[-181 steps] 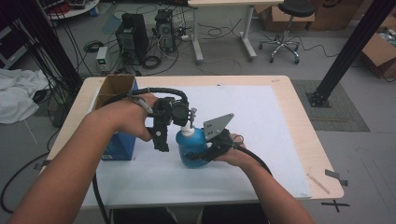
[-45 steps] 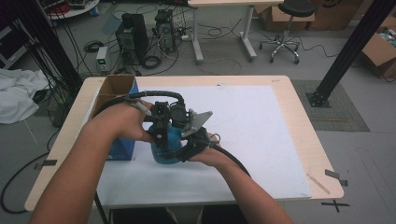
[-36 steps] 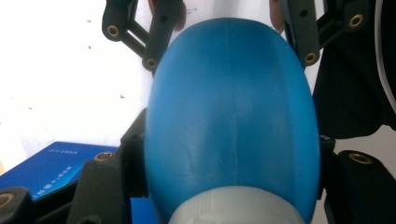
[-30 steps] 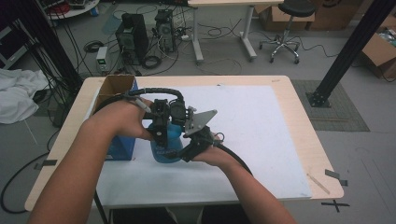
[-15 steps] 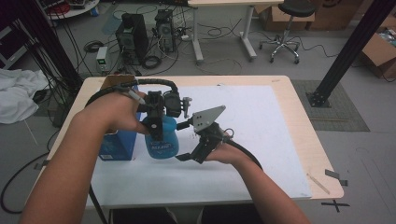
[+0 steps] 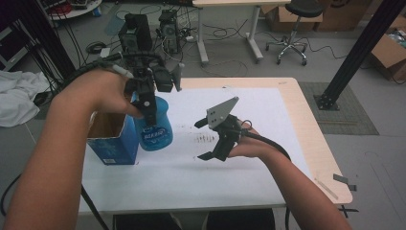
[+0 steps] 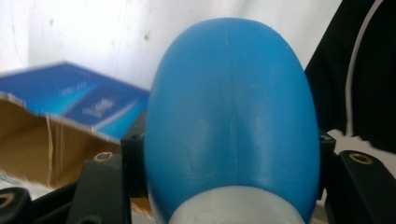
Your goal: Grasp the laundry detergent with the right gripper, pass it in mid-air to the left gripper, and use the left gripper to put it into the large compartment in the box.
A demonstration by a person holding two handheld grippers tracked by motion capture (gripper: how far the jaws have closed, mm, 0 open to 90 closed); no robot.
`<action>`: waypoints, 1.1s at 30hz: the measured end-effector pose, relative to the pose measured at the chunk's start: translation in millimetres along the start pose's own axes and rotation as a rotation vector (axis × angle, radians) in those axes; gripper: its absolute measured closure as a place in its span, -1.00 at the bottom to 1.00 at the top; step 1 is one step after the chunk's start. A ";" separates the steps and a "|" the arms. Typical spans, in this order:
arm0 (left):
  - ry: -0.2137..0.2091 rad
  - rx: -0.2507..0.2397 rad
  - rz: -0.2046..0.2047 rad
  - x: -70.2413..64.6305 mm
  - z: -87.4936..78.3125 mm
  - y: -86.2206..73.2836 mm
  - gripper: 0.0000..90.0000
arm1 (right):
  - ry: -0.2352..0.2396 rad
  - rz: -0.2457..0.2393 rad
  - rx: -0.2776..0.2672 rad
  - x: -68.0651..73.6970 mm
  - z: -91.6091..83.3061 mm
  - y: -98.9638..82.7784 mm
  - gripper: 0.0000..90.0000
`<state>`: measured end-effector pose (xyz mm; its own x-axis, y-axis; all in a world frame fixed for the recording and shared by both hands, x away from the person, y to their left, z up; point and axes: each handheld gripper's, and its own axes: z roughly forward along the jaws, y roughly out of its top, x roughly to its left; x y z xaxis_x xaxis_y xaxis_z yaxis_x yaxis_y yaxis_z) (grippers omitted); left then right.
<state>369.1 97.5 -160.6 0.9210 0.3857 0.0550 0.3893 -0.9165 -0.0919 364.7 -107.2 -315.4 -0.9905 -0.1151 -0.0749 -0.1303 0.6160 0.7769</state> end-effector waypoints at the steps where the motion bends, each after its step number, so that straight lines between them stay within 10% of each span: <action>1: 0.000 0.000 0.000 0.0 0.0 0.0 -0.13 | 0.000 0.000 0.000 0.0 0.0 0.0 -1.00; 13: -0.053 0.014 -0.478 44.6 -30.2 -41.8 -0.14 | 0.040 -0.029 0.287 -7.3 -18.0 1.1 -1.00; 24: -0.080 0.048 -0.743 68.9 -41.9 -68.7 -0.14 | 0.101 -0.049 0.550 -10.4 -28.9 4.8 -1.00; 33: -0.089 0.062 -0.928 84.9 -43.2 -85.3 -0.14 | 0.120 -0.055 0.640 -12.4 -36.0 6.8 -1.00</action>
<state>413.4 203.8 -105.1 0.2382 0.9696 0.0569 0.9674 -0.2316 -0.1019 377.7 -129.7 -286.7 -0.9748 -0.2229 -0.0050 -0.2173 0.9448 0.2452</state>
